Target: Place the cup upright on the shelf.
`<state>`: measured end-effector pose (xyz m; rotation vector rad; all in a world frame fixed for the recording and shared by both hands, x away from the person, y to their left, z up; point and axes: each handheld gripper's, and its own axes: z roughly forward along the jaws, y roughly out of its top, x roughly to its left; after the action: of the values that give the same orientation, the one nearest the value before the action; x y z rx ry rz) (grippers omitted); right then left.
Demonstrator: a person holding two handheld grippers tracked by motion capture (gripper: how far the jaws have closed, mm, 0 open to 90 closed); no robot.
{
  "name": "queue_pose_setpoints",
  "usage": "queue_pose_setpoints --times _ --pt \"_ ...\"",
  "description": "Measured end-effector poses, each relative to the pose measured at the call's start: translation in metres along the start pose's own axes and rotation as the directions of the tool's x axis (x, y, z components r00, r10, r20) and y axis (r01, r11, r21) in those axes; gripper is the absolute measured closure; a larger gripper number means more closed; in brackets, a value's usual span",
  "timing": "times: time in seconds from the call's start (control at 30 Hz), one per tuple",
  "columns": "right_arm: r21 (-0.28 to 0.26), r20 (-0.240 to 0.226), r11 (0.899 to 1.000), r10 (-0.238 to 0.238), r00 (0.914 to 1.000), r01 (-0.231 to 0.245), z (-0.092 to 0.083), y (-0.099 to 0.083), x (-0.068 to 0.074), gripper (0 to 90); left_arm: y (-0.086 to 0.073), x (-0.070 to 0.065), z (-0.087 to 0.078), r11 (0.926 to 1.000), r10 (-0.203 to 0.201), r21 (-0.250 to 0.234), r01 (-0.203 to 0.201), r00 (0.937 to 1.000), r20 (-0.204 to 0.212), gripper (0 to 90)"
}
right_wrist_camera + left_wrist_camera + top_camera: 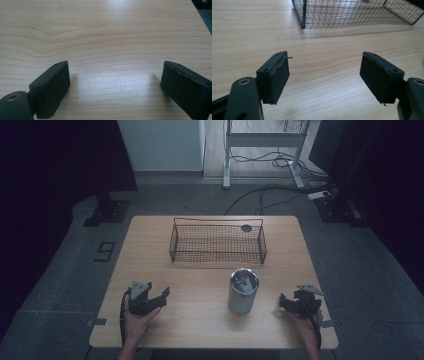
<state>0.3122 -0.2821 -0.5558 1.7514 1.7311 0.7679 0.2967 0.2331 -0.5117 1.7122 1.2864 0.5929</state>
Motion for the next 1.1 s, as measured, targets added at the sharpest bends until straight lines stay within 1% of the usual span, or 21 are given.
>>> queue_pose_setpoints --times 0.03,0.1,0.17,0.23,0.27,0.3,0.33,0.4,0.5,0.57,0.63,0.73,0.8,0.83,0.87,0.9,0.93,0.97,1.03,1.07,1.1 --pt "0.000 0.001 1.000 0.000 1.0000 0.000 0.000 0.000 0.000 8.6 0.000 -0.001 -0.001 1.0000 -0.004 -0.004 0.004 1.0000 0.006 23.5" --pt "0.000 0.003 1.000 0.002 1.0000 -0.002 0.000 0.000 0.000 8.5 0.000 -0.003 -0.001 0.9997 -0.021 -0.012 0.021 0.9996 0.019 18.7" --pt "0.000 0.006 1.000 0.002 1.0000 -0.002 0.000 0.000 0.000 8.3 0.000 -0.005 -0.001 0.9995 -0.030 -0.010 0.030 0.9988 0.039 18.5" --pt "0.001 0.009 1.000 0.004 1.0000 -0.004 0.000 0.000 0.000 8.1 0.001 -0.007 -0.002 0.9997 -0.022 -0.008 0.023 0.9983 0.054 18.4" --pt "0.001 0.010 1.000 0.007 0.9999 -0.007 0.000 0.000 0.000 8.2 0.001 -0.009 -0.003 0.9998 -0.014 -0.012 0.014 0.9985 0.053 18.2" --pt "0.001 0.011 1.000 0.007 0.9999 -0.007 0.000 0.000 0.000 8.1 0.002 -0.009 -0.004 0.9996 -0.013 -0.023 0.014 0.9986 0.052 18.1" --pt "0.001 0.011 1.000 0.007 0.9999 -0.007 0.000 0.000 0.000 8.1 0.002 -0.009 -0.004 0.9996 -0.013 -0.023 0.014 0.9986 0.052 18.2" --pt "0.001 0.013 1.000 0.008 0.9999 -0.008 0.000 0.000 0.000 8.1 0.003 -0.010 -0.005 0.9989 -0.026 -0.038 0.028 0.9983 0.053 18.3" --pt "0.000 0.016 1.000 0.014 0.9998 -0.014 -0.001 -0.001 -0.001 8.5 0.005 -0.014 -0.006 0.9962 -0.065 -0.054 0.068 0.9958 0.065 18.3" --pt "-0.001 0.016 1.000 0.015 0.9998 -0.015 -0.001 -0.001 -0.001 8.4 0.006 -0.017 -0.004 0.9961 -0.067 -0.052 0.071 0.9952 0.072 18.2" --pt "0.002 0.017 1.000 0.012 0.9998 -0.012 0.000 0.000 -0.001 8.2 0.007 -0.024 -0.001 0.9977 -0.051 -0.041 0.054 0.9958 0.076 17.5" --pt "-0.001 0.014 1.000 0.008 0.9999 -0.008 0.000 0.000 -0.001 8.2 0.012 -0.035 0.003 0.9983 -0.039 -0.039 0.042 0.9947 0.095 17.6" --pt "0.000 0.012 1.000 0.007 0.9999 -0.007 0.000 0.000 -0.001 8.2 0.016 -0.043 0.003 0.9992 -0.013 -0.036 0.016 0.9949 0.100 17.5" --pt "0.002 0.011 1.000 0.006 0.9999 -0.006 0.001 0.001 -0.001 7.9 0.020 -0.049 0.001 0.9993 0.005 -0.036 -0.001 0.9936 0.112 16.7" --pt "0.002 0.011 1.000 0.006 0.9999 -0.006 0.001 0.001 -0.001 7.9 0.020 -0.049 0.001 0.9993 0.005 -0.036 -0.001 0.9936 0.112 16.4" --pt "0.001 0.010 1.000 0.006 0.9999 -0.006 0.002 0.001 -0.002 7.1 0.023 -0.054 -0.002 0.9988 0.005 -0.048 0.002 0.9907 0.136 16.1" --pt "0.001 0.010 1.000 0.006 0.9999 -0.006 0.002 0.001 -0.002 7.1 0.023 -0.054 -0.002 0.9988 0.005 -0.048 0.002 0.9907 0.136 15.5" --pt "0.006 0.012 1.000 0.008 0.9999 -0.008 0.002 0.002 -0.002 6.6 0.024 -0.057 -0.005 0.9981 -0.002 -0.060 0.012 0.9866 0.163 15.2" --pt "0.004 0.012 1.000 0.008 0.9999 -0.008 0.003 0.003 -0.002 6.6 0.024 -0.060 -0.007 0.9971 -0.013 -0.071 0.026 0.9836 0.180 15.0" --pt "0.004 0.012 1.000 0.008 0.9999 -0.008 0.003 0.003 -0.002 6.6 0.024 -0.060 -0.007 0.9971 -0.013 -0.071 0.026 0.9836 0.180 15.0" --pt "0.004 0.013 1.000 0.007 0.9999 -0.007 0.003 0.003 -0.002 6.6 0.023 -0.062 -0.008 0.9968 -0.016 -0.074 0.030 0.9819 0.189 15.0"
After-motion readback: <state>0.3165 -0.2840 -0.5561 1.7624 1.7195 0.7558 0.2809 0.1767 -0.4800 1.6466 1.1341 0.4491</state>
